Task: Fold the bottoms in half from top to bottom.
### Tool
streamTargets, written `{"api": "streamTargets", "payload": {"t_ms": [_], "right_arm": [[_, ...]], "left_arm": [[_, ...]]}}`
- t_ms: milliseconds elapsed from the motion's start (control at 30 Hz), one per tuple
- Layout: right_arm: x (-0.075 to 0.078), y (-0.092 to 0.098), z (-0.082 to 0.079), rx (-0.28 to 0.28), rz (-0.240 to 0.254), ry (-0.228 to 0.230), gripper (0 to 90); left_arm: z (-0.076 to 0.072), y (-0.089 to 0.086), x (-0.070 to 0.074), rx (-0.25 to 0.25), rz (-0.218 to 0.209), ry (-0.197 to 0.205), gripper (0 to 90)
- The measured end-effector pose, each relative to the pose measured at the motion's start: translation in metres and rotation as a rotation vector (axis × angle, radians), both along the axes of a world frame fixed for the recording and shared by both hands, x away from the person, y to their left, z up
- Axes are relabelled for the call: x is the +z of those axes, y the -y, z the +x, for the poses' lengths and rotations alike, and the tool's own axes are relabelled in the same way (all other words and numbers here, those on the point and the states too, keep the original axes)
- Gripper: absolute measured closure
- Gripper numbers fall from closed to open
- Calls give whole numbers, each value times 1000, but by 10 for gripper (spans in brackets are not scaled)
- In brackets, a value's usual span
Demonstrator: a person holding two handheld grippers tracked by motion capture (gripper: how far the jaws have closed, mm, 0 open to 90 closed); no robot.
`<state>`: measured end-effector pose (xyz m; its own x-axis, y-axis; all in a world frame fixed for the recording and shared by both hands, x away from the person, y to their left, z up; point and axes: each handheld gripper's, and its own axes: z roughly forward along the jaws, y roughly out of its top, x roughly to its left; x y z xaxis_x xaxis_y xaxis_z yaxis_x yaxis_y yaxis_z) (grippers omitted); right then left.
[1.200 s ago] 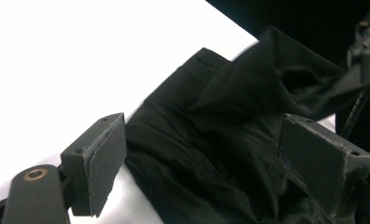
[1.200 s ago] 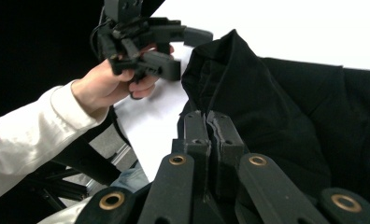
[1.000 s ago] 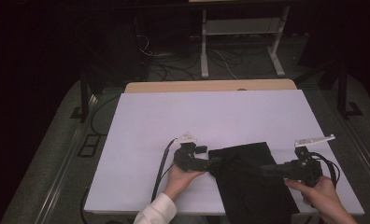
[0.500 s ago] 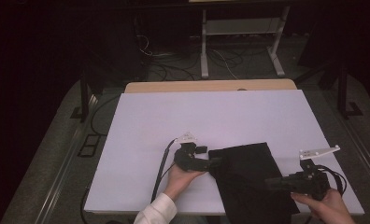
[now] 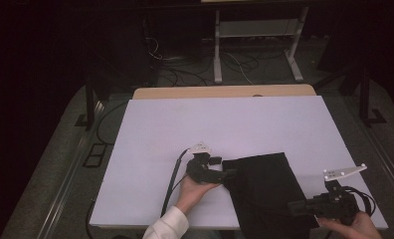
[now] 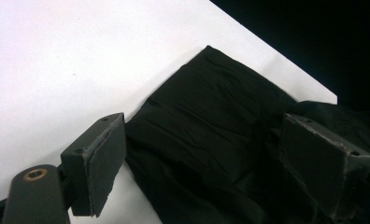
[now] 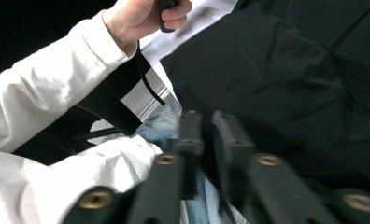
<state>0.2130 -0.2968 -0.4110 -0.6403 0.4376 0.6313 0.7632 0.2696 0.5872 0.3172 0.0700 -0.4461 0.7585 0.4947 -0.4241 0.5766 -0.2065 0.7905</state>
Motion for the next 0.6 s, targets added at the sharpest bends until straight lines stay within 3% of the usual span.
{"api": "streamTargets", "payload": {"t_ms": [100,233,267,467,600], "right_arm": [[1,0,3,-18,-13,21,624],[1,-1,10,-47,-27,40,554],[1,-1,16,-76,-33,72,489],[2,-2,39,-127,-74,135,281],[0,-4,56,-153,-98,156,277]], "left_arm": [[0,0,0,2,-1,-2,152],[0,0,0,1,0,-6,152],[0,1,0,1,1,-10,149],[0,1,0,5,9,-7,144],[1,1,0,6,13,-5,143]]}}
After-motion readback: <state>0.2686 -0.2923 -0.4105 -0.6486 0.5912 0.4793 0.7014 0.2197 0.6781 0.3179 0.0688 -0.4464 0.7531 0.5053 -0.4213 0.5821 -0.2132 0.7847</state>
